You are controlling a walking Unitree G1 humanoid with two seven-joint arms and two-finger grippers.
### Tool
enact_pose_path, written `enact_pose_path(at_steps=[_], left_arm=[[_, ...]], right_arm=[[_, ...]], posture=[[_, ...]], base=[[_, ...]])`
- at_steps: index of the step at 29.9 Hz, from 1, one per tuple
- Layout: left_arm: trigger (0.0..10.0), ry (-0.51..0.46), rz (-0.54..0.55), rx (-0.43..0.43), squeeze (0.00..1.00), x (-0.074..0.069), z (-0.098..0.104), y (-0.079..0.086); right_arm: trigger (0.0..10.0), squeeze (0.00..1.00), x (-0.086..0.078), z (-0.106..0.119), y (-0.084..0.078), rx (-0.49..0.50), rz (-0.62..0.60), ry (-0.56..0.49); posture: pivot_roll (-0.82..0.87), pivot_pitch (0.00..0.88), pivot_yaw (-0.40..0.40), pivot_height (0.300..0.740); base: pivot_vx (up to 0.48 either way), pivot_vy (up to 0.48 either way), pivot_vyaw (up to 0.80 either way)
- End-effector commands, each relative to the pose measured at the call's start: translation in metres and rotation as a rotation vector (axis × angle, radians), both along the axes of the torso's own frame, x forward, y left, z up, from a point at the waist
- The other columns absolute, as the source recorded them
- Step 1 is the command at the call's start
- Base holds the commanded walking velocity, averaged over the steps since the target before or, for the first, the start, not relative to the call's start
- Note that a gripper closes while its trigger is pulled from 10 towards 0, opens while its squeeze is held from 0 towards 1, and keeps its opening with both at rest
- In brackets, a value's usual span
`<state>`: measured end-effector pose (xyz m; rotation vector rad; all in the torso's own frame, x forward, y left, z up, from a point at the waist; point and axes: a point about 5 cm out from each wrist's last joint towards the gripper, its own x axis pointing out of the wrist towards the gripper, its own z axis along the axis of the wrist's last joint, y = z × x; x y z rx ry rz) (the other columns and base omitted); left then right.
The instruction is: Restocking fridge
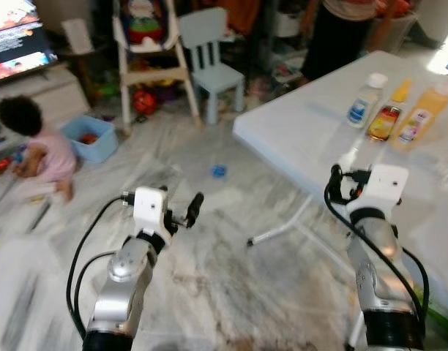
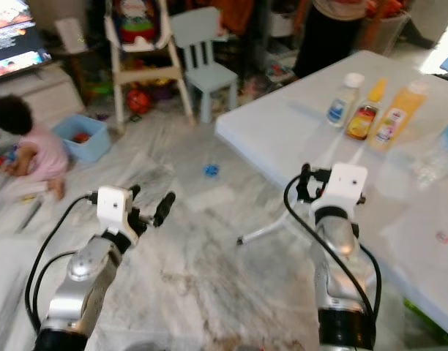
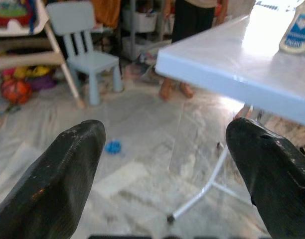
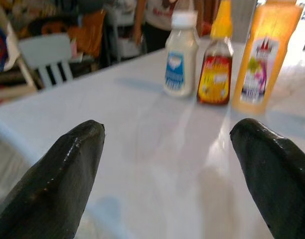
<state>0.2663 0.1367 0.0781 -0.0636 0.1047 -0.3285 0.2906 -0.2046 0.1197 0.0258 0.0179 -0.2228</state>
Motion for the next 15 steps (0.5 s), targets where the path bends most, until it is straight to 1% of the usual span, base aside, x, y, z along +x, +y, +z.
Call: enact_pose_path(at_steps=[1,6,11,15], left_arm=[[10.0,-0.009,0.009,0.013,0.0,0.0013,0.0017,0.0039],[10.0,-0.019,0.001,0.004,0.0,0.0024,0.0027,0.0019],[10.0,-0.039,-0.013,-0.028,0.0,0.0023,0.0051,-0.0004],[10.0,-0.031,-0.002,-0.029,0.0,0.0033,0.0047,-0.0006]], right_arm=[[10.0,0.0,0.001,0.0003,0.0044,0.002,0.012,-0.002],[10.0,0.0,0.0022,0.0009,0.0038,-0.002,0.012,-0.003],[10.0,0.0,0.003,0.0024,0.005,-0.009,0.012,-0.008],[10.0,0.0,0.0042,0.0025,0.0061,-0.012,0.014,-0.01]], posture=[[-0.02,0.0,-0.01,0.74],[-0.02,0.0,-0.011,0.74],[-0.02,0.0,-0.011,0.74],[-0.02,0.0,-0.013,0.74]], base=[[0.454,0.0,-0.8],[0.449,0.0,-0.8],[0.446,0.0,-0.8],[0.431,0.0,-0.8]])
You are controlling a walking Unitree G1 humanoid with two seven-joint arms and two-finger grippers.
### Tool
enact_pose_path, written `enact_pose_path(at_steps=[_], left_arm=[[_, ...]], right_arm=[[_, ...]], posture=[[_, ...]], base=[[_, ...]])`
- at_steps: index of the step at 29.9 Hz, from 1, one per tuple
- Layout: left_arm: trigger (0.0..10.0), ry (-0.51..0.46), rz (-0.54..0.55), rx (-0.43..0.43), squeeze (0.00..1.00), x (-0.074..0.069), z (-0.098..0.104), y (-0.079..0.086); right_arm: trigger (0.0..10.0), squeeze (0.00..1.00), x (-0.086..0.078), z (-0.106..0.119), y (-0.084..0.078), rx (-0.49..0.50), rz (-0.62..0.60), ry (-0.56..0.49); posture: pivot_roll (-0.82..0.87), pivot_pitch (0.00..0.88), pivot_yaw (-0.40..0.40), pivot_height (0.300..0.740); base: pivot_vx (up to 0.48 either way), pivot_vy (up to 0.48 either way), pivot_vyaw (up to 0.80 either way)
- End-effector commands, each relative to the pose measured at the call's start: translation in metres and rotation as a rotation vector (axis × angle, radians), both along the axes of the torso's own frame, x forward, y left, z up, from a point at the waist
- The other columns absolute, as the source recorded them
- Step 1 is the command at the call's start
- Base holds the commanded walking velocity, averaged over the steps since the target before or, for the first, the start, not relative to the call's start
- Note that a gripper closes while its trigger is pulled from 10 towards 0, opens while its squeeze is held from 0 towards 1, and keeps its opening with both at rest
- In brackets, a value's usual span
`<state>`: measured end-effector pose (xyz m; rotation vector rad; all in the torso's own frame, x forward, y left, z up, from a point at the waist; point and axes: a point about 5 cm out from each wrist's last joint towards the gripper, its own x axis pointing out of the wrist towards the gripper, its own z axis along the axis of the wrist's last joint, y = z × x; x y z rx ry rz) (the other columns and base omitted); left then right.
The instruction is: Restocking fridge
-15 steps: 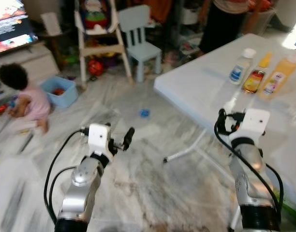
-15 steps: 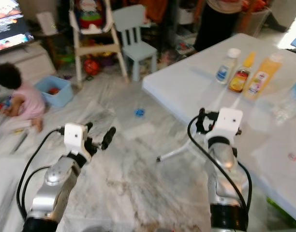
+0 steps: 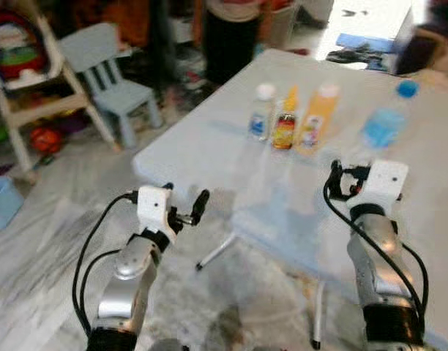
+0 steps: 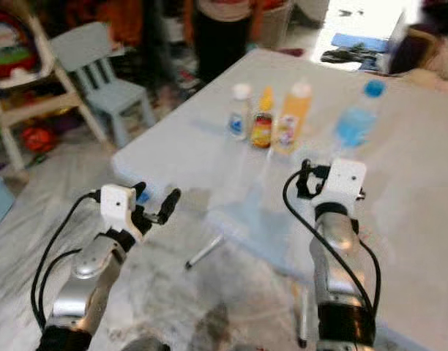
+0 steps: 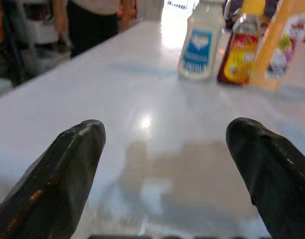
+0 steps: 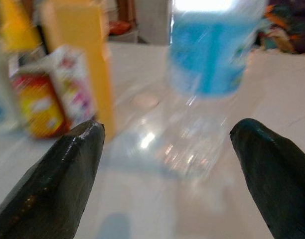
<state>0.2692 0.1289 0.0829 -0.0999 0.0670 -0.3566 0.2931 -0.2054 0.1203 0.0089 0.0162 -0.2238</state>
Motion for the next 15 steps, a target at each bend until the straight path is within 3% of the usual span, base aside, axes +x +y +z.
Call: enact_pose_path(at_steps=[1,3,15], left_arm=[[10.0,0.004,0.027,0.011,0.0,0.0005,-0.0003,0.0072],[10.0,-0.003,0.031,0.008,0.0,0.0005,0.0005,0.0067],[10.0,-0.017,0.028,-0.009,0.0,0.0019,0.0027,0.0058]], right_arm=[[10.0,0.0,0.0019,0.002,0.0072,0.004,0.017,-0.01],[10.0,0.0,0.0025,0.0024,0.0072,0.003,0.019,-0.014],[10.0,0.0,0.0036,0.0025,0.0109,-0.011,0.033,-0.017]], posture=[[-0.02,0.0,-0.013,0.74],[-0.02,0.0,-0.015,0.74],[-0.02,0.0,-0.018,0.74]], base=[[0.315,0.0,-0.8],[0.0,0.0,-0.78],[0.0,0.0,0.0]])
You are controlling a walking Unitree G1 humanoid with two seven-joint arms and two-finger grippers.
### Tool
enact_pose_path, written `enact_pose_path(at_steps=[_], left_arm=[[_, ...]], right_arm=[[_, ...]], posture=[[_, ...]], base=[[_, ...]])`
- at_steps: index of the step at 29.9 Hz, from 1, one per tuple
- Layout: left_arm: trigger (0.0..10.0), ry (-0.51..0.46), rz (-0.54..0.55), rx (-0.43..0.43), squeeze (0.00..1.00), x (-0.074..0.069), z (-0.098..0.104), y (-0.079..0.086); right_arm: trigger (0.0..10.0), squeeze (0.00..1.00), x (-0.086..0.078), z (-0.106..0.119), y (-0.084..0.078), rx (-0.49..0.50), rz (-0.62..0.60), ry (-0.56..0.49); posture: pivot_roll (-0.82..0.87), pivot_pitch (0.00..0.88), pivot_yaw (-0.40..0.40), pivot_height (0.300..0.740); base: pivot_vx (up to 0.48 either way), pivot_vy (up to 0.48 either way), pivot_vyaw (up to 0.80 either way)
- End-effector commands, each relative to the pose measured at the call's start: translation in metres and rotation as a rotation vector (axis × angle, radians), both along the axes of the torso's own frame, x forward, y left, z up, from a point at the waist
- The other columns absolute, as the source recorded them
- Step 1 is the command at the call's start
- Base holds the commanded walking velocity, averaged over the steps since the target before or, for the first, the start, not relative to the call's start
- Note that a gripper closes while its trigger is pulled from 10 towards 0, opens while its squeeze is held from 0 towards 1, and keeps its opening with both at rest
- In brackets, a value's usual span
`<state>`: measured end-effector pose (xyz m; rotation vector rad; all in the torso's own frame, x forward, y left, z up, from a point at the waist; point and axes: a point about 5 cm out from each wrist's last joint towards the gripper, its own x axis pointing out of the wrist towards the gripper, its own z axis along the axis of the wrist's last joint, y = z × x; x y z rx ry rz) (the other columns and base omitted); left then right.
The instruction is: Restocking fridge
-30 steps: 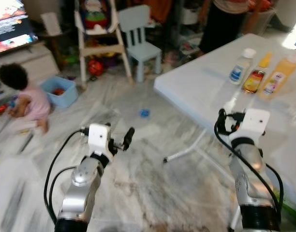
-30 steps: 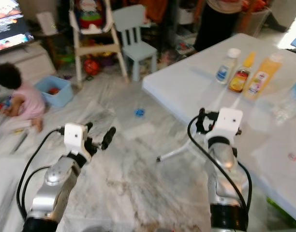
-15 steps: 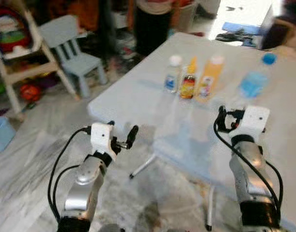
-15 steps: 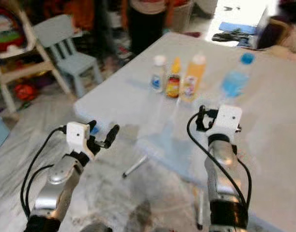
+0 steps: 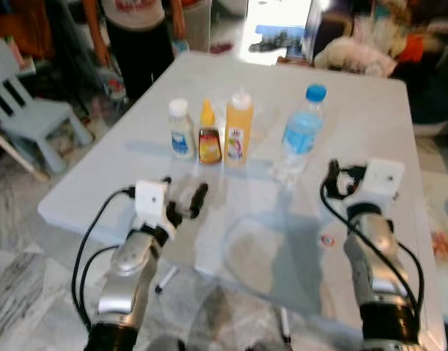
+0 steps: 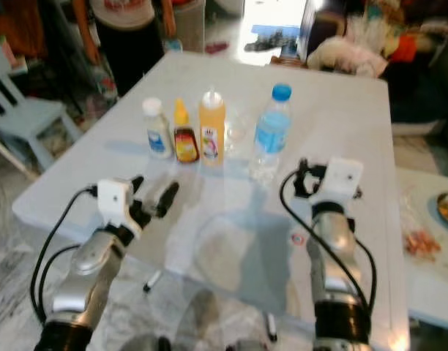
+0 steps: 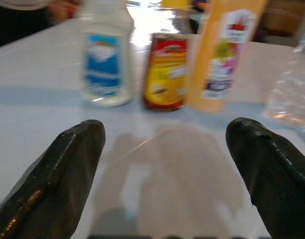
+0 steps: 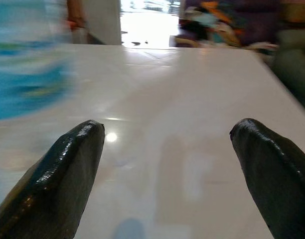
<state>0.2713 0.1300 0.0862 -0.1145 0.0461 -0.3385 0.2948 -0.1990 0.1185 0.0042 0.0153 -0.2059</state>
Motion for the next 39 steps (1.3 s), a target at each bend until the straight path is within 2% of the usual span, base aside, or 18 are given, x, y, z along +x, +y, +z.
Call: enact_pose_path(at_steps=[1,7,10,11,17,28,39], left_arm=[[10.0,0.001,0.008,0.008,0.0,0.0,-0.001,0.005],[10.0,-0.024,0.061,0.046,0.0,0.003,0.002,0.011],[10.0,-0.03,0.085,0.054,0.0,0.003,0.003,0.014],[10.0,-0.032,0.099,0.083,0.0,0.004,0.003,0.018],[10.0,-0.032,0.11,0.074,0.0,0.005,0.003,0.018],[10.0,-0.037,0.095,0.07,0.0,0.004,0.005,0.015],[10.0,-0.035,0.092,0.08,0.0,0.004,0.004,0.016]], right_arm=[[10.0,0.0,0.002,0.004,0.004,-0.006,0.016,-0.017],[10.0,0.0,0.001,0.006,0.009,-0.044,0.05,-0.031],[10.0,0.0,0.001,0.01,0.013,-0.083,0.07,-0.053],[10.0,0.0,0.001,0.017,0.019,-0.127,0.095,-0.084],[10.0,0.0,0.006,0.03,0.027,-0.199,0.149,-0.143],[10.0,0.0,0.024,0.06,0.027,-0.283,0.133,-0.24],[10.0,0.0,0.032,0.069,0.026,-0.296,0.124,-0.259]], posture=[[-0.02,0.0,-0.018,0.74],[-0.03,0.0,-0.015,0.74],[-0.03,0.0,-0.014,0.74],[-0.03,0.0,-0.01,0.74],[-0.03,0.0,-0.005,0.74],[-0.02,0.0,0.011,0.74],[-0.02,0.0,0.009,0.74]], base=[[0.0,0.0,0.0],[0.0,0.0,0.0],[0.0,0.0,0.0],[0.0,0.0,0.0],[0.0,0.0,0.0],[0.0,0.0,0.0],[0.0,0.0,0.0]])
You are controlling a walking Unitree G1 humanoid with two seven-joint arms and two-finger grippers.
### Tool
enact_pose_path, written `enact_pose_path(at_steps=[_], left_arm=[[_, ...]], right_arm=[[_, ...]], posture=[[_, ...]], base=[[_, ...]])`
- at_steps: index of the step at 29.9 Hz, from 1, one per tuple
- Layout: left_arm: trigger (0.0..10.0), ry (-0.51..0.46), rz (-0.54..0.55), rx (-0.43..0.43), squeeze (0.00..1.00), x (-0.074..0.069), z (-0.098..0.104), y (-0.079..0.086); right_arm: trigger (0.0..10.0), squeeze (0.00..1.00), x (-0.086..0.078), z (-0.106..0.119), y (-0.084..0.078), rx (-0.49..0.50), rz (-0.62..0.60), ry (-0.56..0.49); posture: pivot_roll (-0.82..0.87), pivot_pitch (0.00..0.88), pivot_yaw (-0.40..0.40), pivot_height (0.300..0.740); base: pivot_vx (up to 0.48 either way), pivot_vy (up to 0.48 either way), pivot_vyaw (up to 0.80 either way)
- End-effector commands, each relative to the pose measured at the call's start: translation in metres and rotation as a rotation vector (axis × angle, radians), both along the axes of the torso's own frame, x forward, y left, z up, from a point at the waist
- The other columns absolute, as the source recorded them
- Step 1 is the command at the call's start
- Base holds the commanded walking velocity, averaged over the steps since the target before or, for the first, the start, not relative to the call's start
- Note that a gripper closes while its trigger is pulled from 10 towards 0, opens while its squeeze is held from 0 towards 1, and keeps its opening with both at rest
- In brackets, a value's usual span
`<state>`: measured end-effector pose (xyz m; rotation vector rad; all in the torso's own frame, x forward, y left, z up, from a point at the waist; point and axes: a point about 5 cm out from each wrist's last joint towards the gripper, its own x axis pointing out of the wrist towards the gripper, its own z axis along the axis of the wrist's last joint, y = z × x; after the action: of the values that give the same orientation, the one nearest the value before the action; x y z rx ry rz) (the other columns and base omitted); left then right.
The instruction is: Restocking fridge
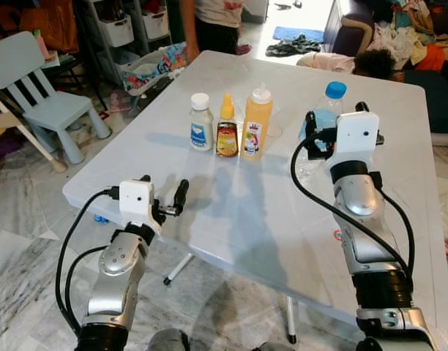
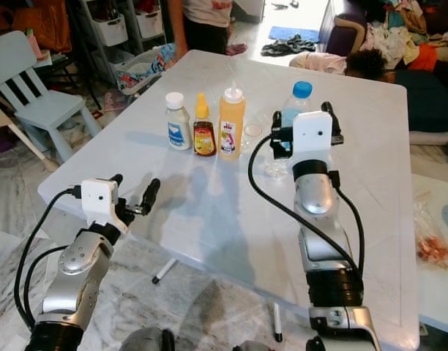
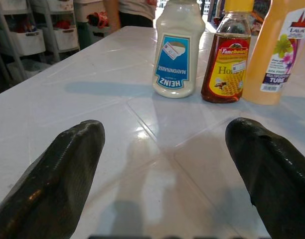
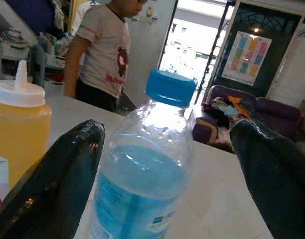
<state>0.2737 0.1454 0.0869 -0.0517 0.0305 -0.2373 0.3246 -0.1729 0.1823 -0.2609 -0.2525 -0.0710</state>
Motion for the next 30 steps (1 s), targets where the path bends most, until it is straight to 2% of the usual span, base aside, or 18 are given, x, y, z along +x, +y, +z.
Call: enact_pose_path(at_steps=[1,9,17,24,30], left_arm=[[10.0,-0.014,-0.008,0.02,0.0,0.001,0.004,0.0],[10.0,-0.007,-0.017,0.035,0.0,-0.001,0.002,0.0],[10.0,0.004,-0.034,0.048,0.0,-0.004,0.002,-0.002],[10.0,0.013,-0.042,0.061,0.0,-0.006,0.002,0.001],[10.0,0.019,-0.043,0.067,0.0,-0.007,0.001,0.001]], right_arm=[[10.0,0.0,0.003,0.006,-0.002,-0.004,-0.011,-0.024],[10.0,0.0,0.017,0.021,-0.014,-0.008,-0.045,-0.051],[10.0,0.0,0.027,0.03,-0.019,0.008,-0.055,-0.054],[10.0,0.0,0.04,0.037,-0.02,0.048,-0.046,-0.042],[10.0,0.0,0.049,0.042,-0.013,0.052,-0.008,-0.031]], posture=[[-0.01,0.0,0.01,0.74],[0.0,0.0,0.014,0.74],[0.01,0.0,0.02,0.74],[0.02,0.0,0.028,0.74],[0.02,0.0,0.028,0.74]], base=[[0.0,0.0,0.0],[0.0,0.0,0.0],[0.0,0.0,0.0],[0.0,0.0,0.0],[0.0,0.0,0.0]])
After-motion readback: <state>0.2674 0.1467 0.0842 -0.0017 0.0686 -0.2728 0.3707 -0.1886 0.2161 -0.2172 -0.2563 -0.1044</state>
